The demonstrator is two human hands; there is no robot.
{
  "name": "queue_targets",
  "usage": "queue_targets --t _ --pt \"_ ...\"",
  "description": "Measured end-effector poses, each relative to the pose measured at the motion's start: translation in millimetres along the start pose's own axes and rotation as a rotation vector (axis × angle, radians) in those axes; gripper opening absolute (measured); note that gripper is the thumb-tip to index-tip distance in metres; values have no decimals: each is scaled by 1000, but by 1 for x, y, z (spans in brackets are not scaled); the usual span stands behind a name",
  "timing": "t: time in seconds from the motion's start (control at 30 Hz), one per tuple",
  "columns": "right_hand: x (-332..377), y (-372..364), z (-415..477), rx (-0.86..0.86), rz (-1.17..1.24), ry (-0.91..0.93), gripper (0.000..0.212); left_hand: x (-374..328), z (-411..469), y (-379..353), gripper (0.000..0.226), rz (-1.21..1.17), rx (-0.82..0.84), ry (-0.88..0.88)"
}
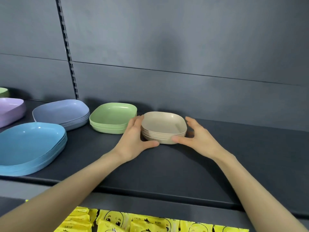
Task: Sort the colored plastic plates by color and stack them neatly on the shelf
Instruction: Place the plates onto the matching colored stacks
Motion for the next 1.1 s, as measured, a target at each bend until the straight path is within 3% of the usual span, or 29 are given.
queue_targets --t 0.13,0.27,0.5,0.77,1.1 --pt "-3 -9 1 24 61 -19 54 13 1 -5 61 -162 30 83" --pt "-8 -12 3 -6 96 -12 66 20 1 -5 44 -298 11 134" --pt "14 2 -3 -96 219 52 58 -7 -5 12 46 -444 -82 53" --pt "99 16 -14 -158 315 209 52 -50 -29 92 57 -464 -212 -65" --pt "229 -70 -25 -97 373 302 60 -27 -112 230 41 -412 -316 -78"
Point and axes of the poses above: each hand's wrist, its own z-axis towards the middle knuckle, its own y-axis out of the back of the hand, x = y × z, the point moved 7 cm from there along z, towards the middle knuckle, and after that the axes turned 6 degrees about -z, right-handed, at the moved point
